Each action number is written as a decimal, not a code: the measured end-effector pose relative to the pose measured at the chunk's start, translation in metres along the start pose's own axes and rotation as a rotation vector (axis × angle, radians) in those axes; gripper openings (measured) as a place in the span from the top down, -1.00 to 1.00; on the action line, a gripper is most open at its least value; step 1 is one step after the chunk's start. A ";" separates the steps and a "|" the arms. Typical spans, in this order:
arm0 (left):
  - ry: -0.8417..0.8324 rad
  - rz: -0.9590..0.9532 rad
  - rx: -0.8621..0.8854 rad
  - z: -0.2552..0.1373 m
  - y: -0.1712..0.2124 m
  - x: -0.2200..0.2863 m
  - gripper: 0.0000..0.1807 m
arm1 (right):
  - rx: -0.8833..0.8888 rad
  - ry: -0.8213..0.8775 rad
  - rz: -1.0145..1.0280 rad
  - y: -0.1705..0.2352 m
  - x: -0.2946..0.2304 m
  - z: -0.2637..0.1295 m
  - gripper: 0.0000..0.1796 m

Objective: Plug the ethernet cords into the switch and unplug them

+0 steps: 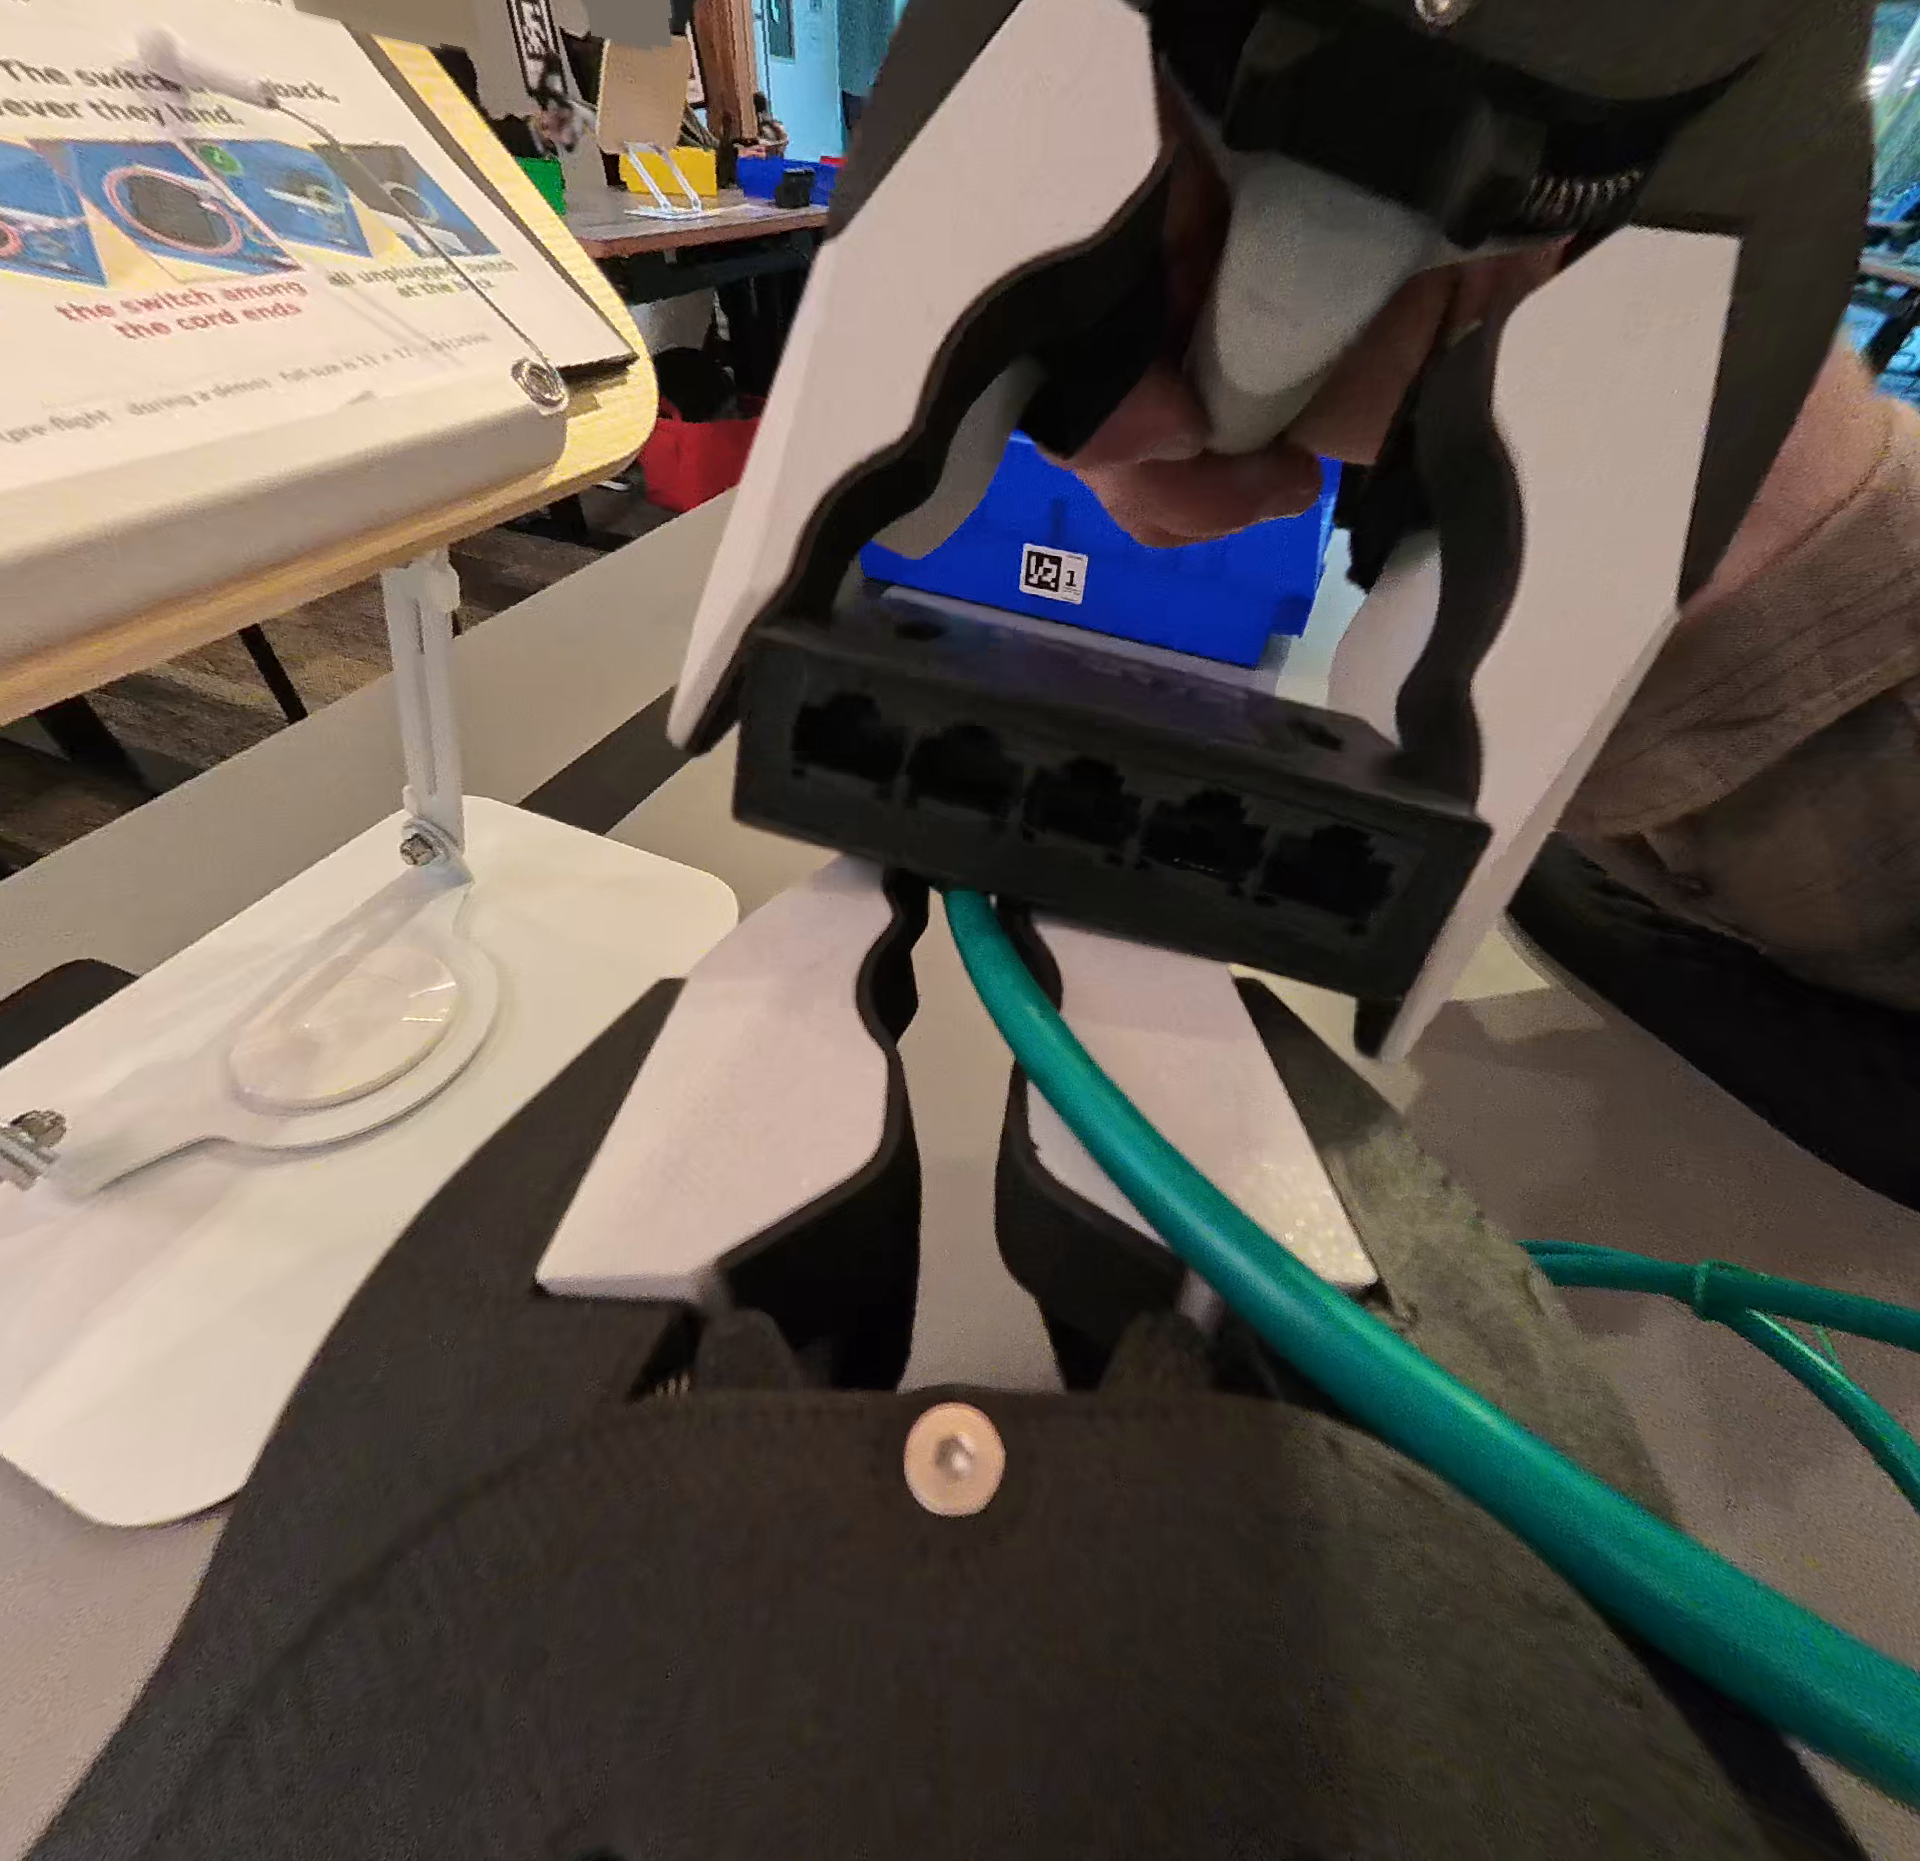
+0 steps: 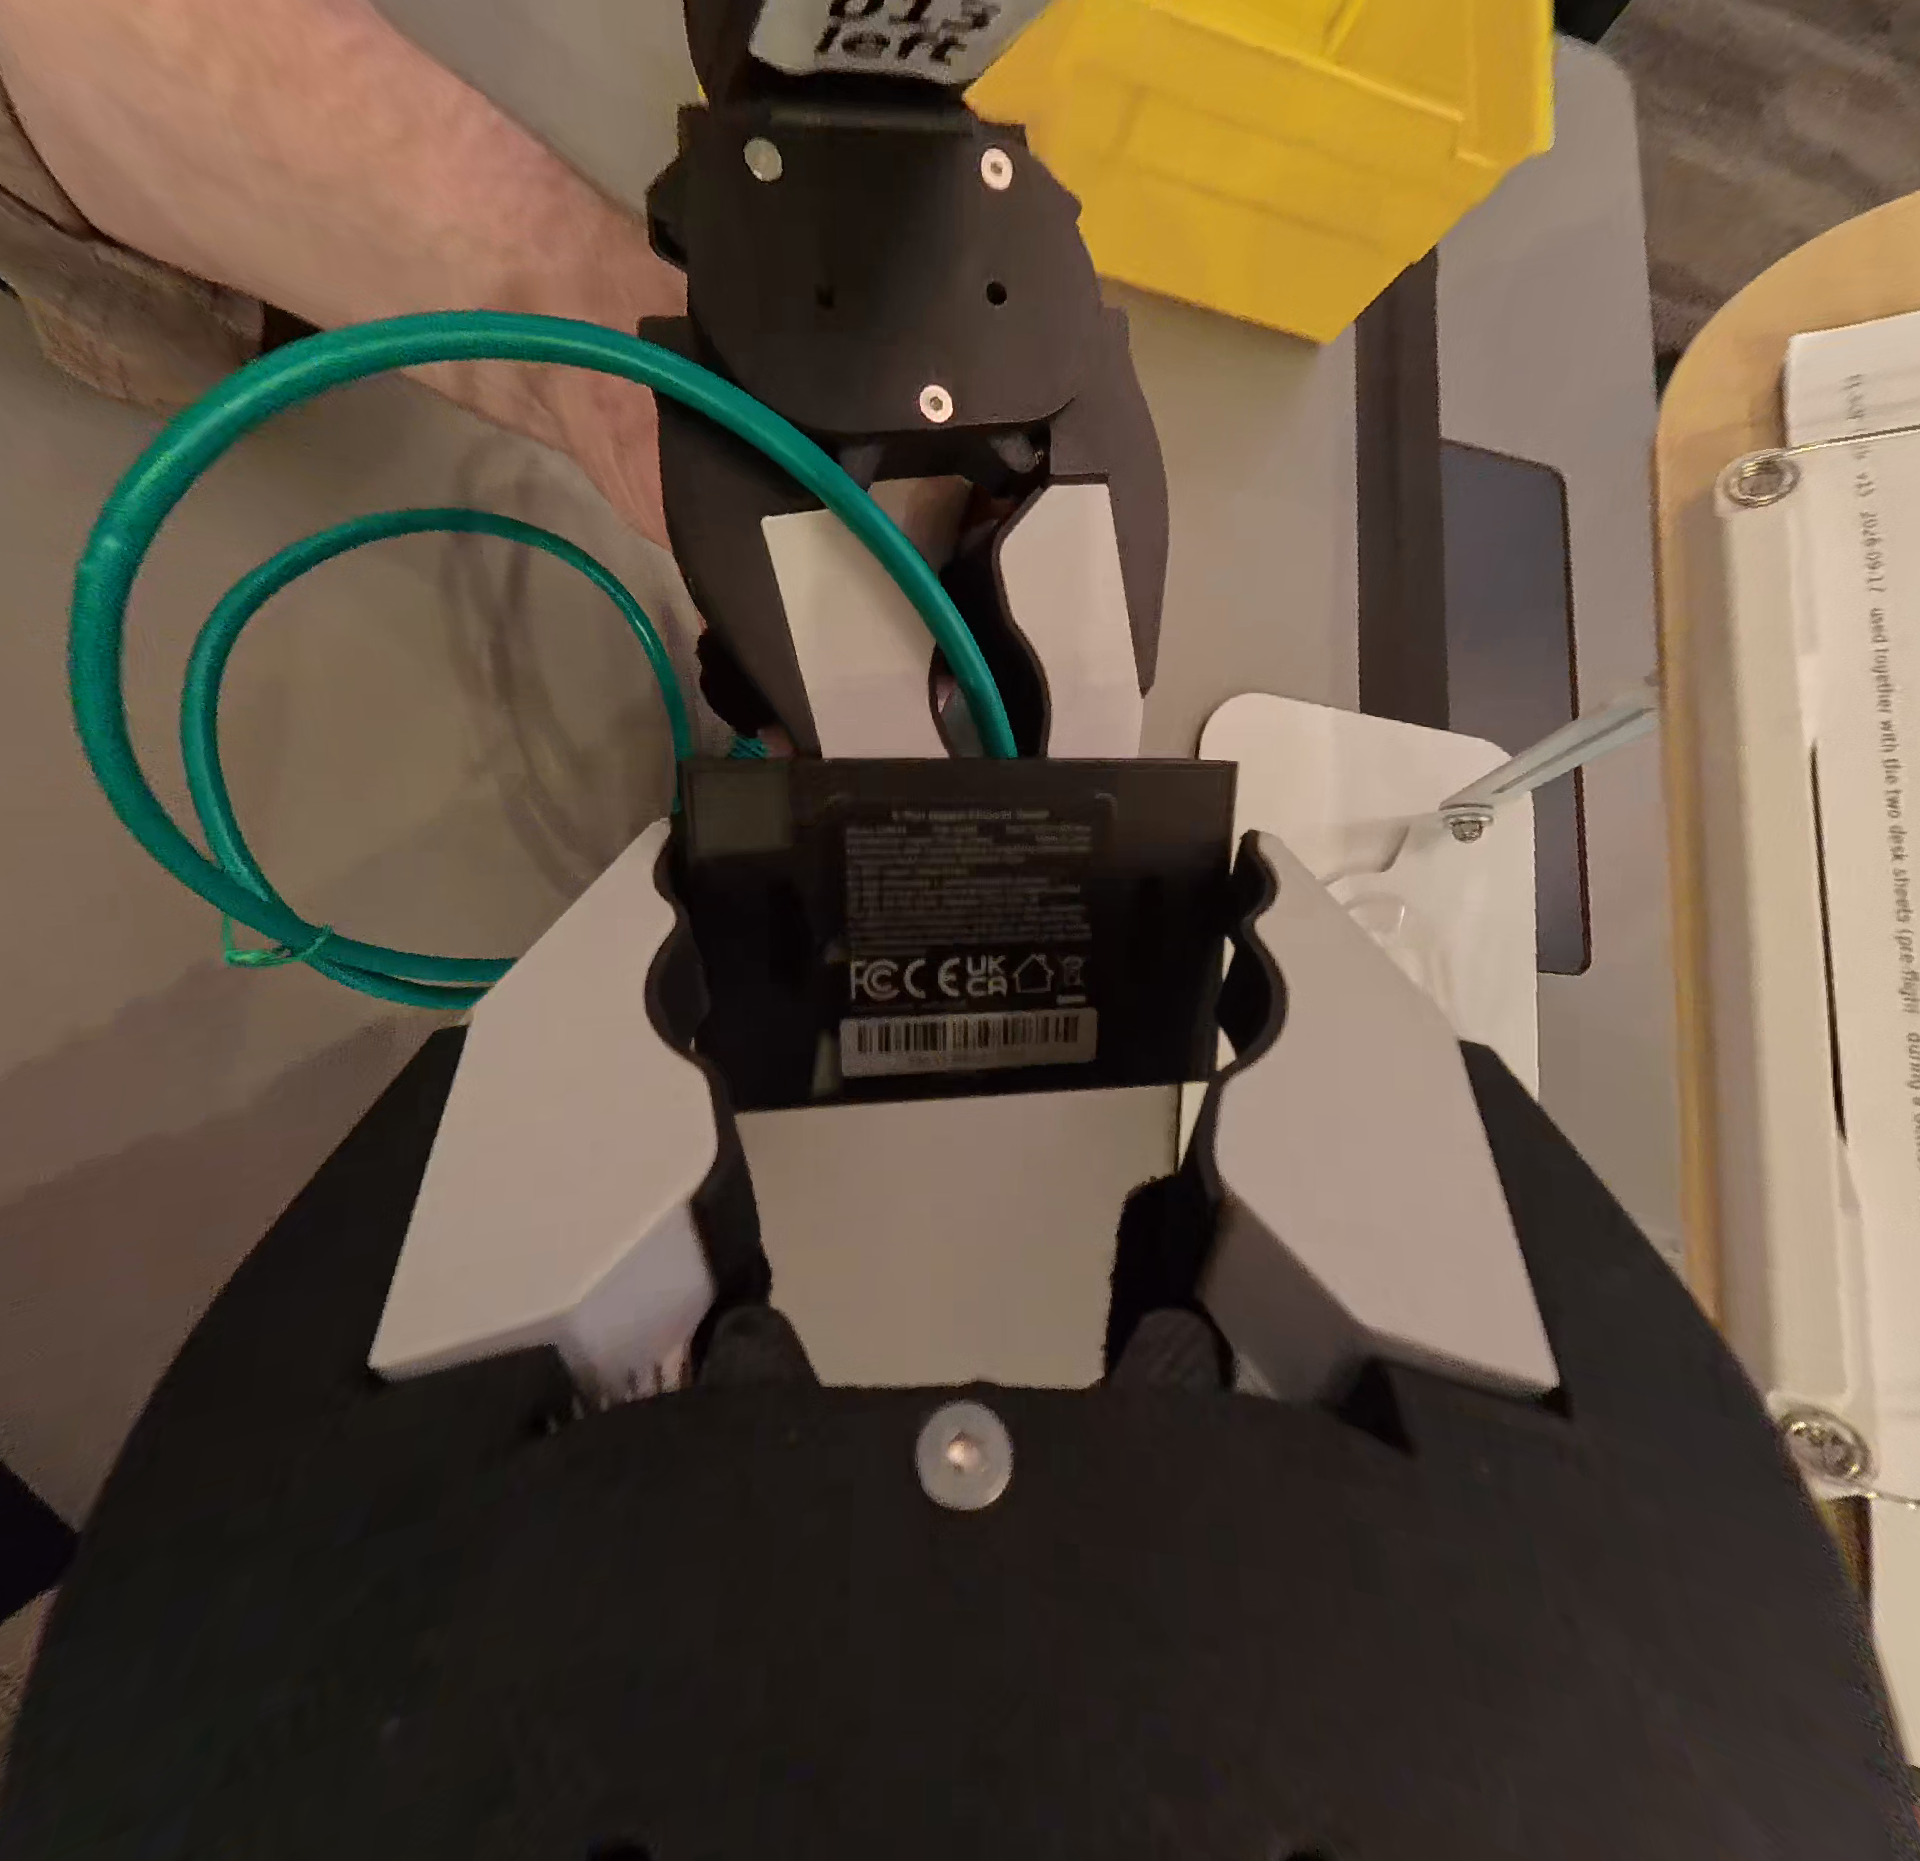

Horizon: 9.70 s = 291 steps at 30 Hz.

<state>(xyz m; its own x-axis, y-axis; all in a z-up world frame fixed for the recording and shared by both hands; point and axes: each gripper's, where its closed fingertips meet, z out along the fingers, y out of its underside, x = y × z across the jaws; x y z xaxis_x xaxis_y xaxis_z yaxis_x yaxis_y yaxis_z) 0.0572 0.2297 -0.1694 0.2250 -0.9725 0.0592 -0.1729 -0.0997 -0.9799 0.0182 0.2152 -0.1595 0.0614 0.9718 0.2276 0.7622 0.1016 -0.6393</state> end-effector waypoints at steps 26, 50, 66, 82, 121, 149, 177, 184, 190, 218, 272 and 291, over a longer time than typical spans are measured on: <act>-0.049 -0.009 -0.020 -0.002 0.009 -0.013 0.88 | -0.419 -0.189 -0.034 0.015 0.001 0.020 -0.22; -0.040 -0.025 0.074 -0.013 -0.015 -0.013 0.86 | -0.407 -0.258 -0.094 0.005 0.010 -0.028 -0.19; 0.011 -0.001 0.233 -0.032 -0.067 0.014 0.86 | -0.670 -0.266 -0.088 0.051 0.010 -0.087 -0.20; 0.063 -0.052 0.379 -0.040 -0.091 0.031 0.87 | -0.593 -0.343 -0.073 0.033 -0.007 -0.075 -0.19; 0.087 -0.092 0.484 -0.038 -0.103 0.055 0.86 | -0.485 -0.374 -0.035 0.011 0.000 -0.073 -0.19; 0.079 -0.082 0.524 -0.038 -0.102 0.059 0.86 | -0.521 -0.338 -0.106 0.001 0.001 -0.071 -0.16; 0.051 0.361 0.359 -0.049 -0.085 0.050 0.55 | -0.508 -0.358 -0.014 0.013 -0.010 -0.075 -0.16; -0.009 0.572 0.179 -0.034 -0.056 0.046 0.58 | -0.502 -0.409 0.026 0.041 -0.033 -0.060 -0.16; -0.029 0.621 -0.036 -0.030 -0.019 0.019 0.67 | -0.525 -0.406 0.074 0.081 -0.047 -0.044 -0.16; 0.034 0.591 -0.197 -0.018 0.023 0.014 0.71 | -0.662 -0.223 0.128 0.179 -0.040 0.041 -0.10; -0.221 0.544 0.099 -0.048 -0.102 0.019 0.75 | 0.243 0.064 0.131 0.030 0.009 -0.054 0.07; -0.470 0.450 -0.968 -0.339 0.042 -0.031 0.55 | 0.258 0.053 0.175 0.046 0.011 -0.058 0.10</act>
<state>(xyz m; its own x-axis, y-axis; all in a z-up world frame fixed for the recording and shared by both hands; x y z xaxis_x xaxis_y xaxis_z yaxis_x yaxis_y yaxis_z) -0.2820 0.1848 -0.1484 0.2550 -0.8078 -0.5315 -0.9413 -0.0817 -0.3275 0.0913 0.2187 -0.1439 0.2164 0.9674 0.1314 0.5489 -0.0093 -0.8358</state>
